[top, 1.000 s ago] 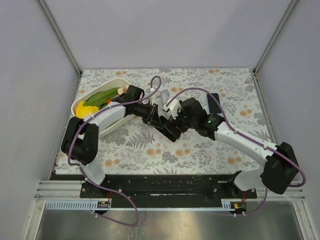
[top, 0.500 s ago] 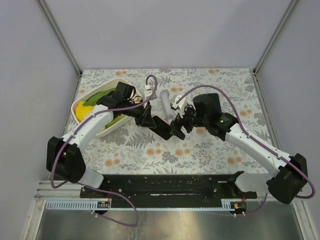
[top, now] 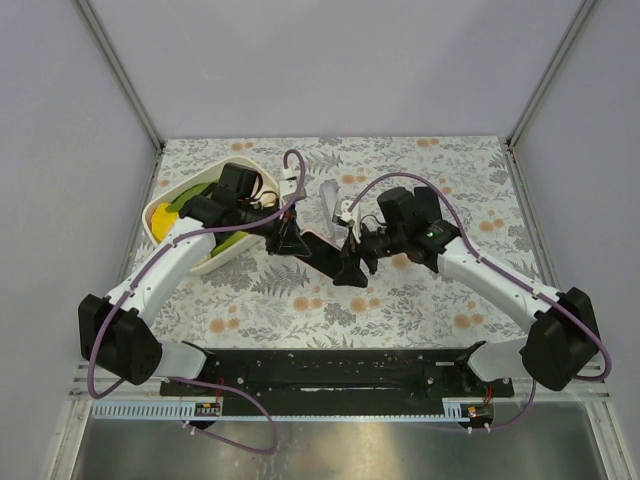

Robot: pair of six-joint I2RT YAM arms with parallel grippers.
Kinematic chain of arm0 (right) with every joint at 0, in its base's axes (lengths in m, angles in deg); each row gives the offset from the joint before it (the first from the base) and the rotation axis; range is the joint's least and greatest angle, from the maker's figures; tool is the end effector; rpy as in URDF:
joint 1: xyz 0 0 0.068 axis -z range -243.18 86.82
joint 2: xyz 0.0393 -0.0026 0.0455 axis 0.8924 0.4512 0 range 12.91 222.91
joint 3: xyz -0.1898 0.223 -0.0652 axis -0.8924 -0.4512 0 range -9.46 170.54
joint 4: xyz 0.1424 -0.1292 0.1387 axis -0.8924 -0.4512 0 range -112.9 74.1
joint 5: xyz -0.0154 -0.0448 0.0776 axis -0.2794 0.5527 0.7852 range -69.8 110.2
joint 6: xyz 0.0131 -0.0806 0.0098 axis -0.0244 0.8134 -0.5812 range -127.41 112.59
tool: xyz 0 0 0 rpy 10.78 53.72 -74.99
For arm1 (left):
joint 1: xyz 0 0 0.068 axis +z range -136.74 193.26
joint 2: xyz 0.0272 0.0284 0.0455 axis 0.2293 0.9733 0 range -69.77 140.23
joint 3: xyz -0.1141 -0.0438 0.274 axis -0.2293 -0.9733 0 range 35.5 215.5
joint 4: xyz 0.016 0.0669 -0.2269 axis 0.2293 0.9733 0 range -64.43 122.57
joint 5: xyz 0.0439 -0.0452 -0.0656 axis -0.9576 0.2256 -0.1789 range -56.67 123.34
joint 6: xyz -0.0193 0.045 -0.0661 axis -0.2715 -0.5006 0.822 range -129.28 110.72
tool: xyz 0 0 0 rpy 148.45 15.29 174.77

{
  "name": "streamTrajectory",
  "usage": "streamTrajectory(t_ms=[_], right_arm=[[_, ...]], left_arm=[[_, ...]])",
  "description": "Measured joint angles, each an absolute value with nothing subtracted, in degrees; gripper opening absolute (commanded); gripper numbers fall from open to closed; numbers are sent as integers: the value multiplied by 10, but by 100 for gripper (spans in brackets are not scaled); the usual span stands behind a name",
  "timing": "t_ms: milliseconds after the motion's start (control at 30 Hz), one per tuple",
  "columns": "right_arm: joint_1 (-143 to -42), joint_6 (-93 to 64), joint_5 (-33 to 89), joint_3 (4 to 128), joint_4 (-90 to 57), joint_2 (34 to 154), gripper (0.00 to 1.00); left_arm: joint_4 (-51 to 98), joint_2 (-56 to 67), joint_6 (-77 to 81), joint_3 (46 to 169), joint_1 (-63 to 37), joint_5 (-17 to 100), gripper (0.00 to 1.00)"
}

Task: Take the phone out of the phone case
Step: Remove the phone case from the phone.

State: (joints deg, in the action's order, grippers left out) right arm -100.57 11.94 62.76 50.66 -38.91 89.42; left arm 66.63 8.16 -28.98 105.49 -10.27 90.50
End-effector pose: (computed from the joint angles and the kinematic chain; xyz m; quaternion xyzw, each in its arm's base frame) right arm 0.1904 0.2065 0.3128 -0.5368 0.6675 0.3866 0.3418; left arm 0.2125 -0.1582 0.3431 0.4588 0.7029 -0.4581 0.2924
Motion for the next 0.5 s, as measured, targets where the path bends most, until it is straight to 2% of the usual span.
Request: streamTrajectory(t_ms=[100, 500], right_arm=[[-1005, 117, 653, 509, -389, 917, 64], [-1005, 118, 709, 527, -398, 930, 48]], left_arm=[[666, 82, -297, 1055, -103, 912, 0], [667, 51, -340, 1035, -106, 932, 0]])
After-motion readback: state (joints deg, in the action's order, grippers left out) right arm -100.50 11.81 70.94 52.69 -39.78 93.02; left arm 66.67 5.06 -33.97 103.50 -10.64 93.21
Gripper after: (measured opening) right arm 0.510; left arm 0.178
